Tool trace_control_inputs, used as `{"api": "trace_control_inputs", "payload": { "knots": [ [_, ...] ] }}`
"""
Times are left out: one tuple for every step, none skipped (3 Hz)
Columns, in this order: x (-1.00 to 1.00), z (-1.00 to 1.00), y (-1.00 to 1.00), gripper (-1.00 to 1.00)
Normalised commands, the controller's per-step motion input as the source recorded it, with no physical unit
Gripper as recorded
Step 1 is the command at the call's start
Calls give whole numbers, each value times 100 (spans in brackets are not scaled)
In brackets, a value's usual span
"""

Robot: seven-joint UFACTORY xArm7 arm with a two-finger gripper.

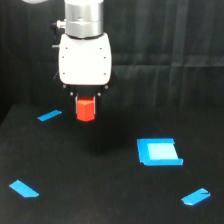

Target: Pick up the red object from the table

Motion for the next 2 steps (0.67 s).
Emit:
{"api": "trace_control_inputs", "payload": {
  "knots": [
    [0,-15,3,-97],
    [-8,2,2,-98]
  ]
}}
